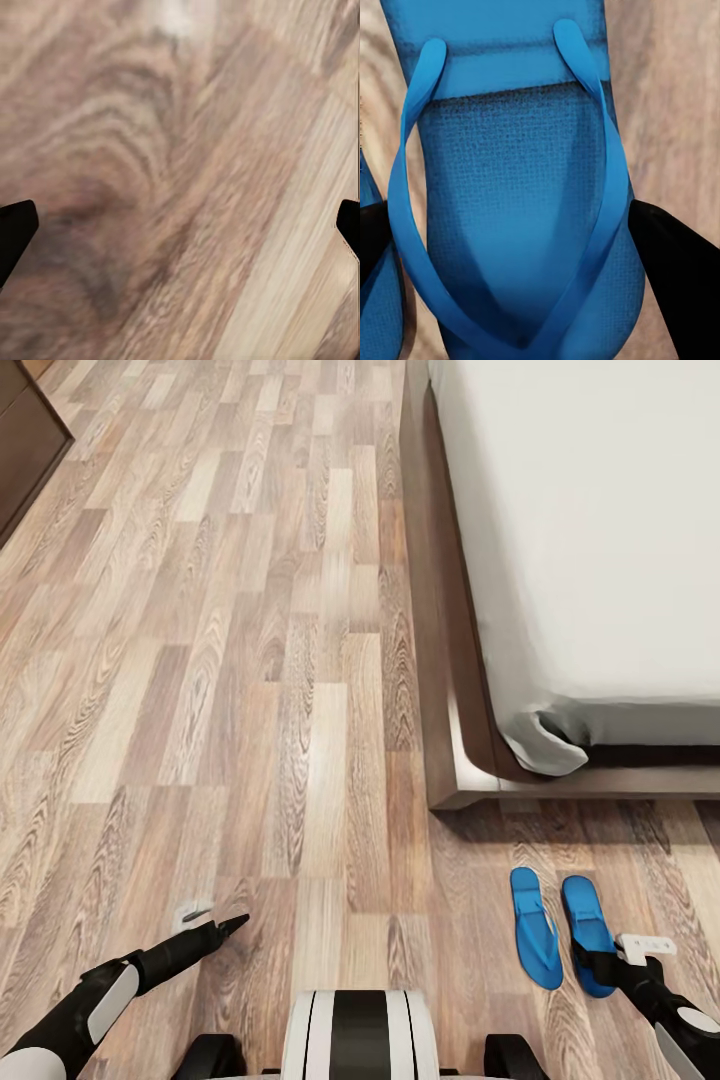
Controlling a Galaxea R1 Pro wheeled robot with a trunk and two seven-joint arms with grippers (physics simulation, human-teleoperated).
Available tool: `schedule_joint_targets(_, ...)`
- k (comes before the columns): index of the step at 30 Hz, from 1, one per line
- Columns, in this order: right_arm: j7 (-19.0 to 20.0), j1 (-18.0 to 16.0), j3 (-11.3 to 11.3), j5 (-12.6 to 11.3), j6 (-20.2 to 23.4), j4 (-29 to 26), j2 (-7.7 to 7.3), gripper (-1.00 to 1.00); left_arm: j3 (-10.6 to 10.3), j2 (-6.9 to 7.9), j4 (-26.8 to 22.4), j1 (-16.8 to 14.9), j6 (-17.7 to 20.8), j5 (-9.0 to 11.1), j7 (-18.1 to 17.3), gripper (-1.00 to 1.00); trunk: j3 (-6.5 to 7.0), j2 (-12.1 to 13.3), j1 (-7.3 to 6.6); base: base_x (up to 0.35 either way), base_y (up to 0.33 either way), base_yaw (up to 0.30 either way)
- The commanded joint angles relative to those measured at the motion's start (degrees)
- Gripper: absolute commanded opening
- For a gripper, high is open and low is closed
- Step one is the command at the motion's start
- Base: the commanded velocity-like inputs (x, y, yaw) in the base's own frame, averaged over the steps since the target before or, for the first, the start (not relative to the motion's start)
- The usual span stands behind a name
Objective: In the bedroom, move the book from the bed onto either nightstand, and place the two sandals side by side next to the bed.
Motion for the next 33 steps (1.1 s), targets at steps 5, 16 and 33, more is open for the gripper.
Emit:
schedule_joint_targets(5,0.0,0.0,0.4,-0.6,-0.3,0.1,-0.10,-1.00,-0.3,0.04,0.0,0.0,0.4,0.6,0.0,1.00,-0.03,0.0,0.01,0.143,0.000,0.000)
schedule_joint_targets(16,0.0,0.0,0.4,-0.6,-0.3,0.1,-0.09,-1.00,-0.3,-0.01,0.0,0.0,0.4,0.6,0.1,1.00,-0.47,0.0,0.06,0.006,0.000,0.000)
schedule_joint_targets(33,0.0,0.0,0.4,-0.6,-0.3,0.1,-0.13,-1.00,-0.2,-0.45,0.0,0.0,0.4,0.6,0.0,1.00,-1.58,-0.1,0.19,0.005,0.000,0.000)
